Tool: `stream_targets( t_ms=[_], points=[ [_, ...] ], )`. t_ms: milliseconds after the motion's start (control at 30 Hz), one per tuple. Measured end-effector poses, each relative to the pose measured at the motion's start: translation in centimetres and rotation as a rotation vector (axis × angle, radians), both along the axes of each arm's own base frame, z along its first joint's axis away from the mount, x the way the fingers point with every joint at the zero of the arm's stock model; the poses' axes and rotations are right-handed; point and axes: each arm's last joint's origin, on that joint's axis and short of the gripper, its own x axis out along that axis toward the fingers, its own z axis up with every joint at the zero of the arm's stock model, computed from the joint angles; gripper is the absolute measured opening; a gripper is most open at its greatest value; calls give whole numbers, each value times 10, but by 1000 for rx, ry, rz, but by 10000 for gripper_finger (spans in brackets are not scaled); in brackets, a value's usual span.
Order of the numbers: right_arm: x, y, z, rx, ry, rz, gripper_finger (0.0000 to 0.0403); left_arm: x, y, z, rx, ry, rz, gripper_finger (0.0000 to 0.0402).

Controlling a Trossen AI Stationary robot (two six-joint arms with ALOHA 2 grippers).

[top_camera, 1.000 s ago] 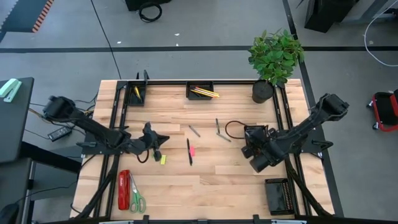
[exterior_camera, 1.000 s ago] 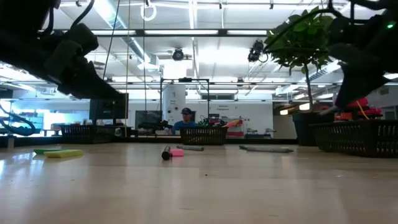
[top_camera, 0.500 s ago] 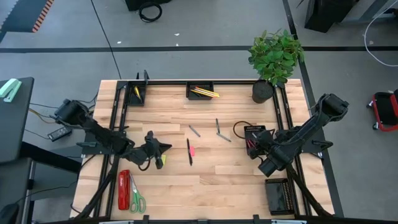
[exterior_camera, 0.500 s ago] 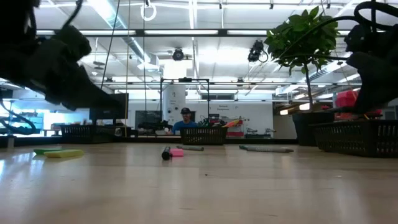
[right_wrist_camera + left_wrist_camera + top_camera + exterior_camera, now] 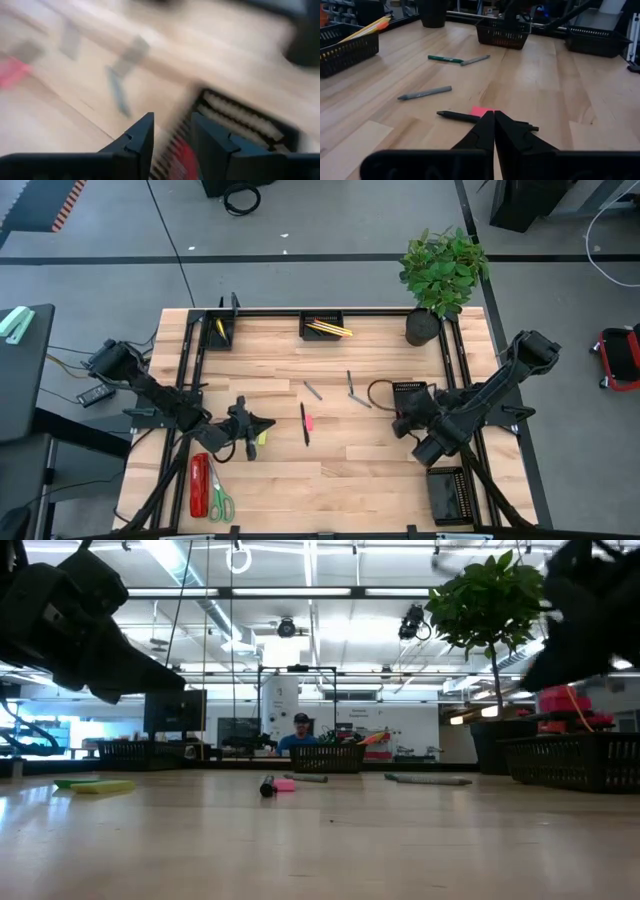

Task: Sort crayons/erasers/pens/pencils in bins
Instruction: Put the gray crayon into the middle right black bin

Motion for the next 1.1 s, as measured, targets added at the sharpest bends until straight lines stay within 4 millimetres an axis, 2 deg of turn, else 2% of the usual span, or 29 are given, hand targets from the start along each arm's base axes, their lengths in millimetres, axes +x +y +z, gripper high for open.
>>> stream_targets(
  t_ms=[67, 167, 333, 533, 767, 867, 1100],
  points=[
    [11, 6, 3, -82, -96, 82, 131, 0, 0, 0, -4, -2, 1, 14],
    [28, 12, 5, -195, -103, 196, 128, 1, 0, 2, -33, -24, 5, 14],
    [45, 2, -8, -275, -66, 250, 122, 2, -2, 9, -91, -93, 5, 26],
    [67, -19, -40, -192, -17, 301, 119, 0, -6, 10, -93, -100, -19, 31],
    [112, -36, -56, -204, 119, 407, 119, -1, -8, 10, -54, -93, -43, 20],
    [125, -44, -65, -192, 195, 418, 119, -1, -8, 10, -42, -91, -44, 18],
    [126, -58, -78, -198, 320, 385, 119, -1, -9, 11, -30, -88, -60, 27]
  ],
)
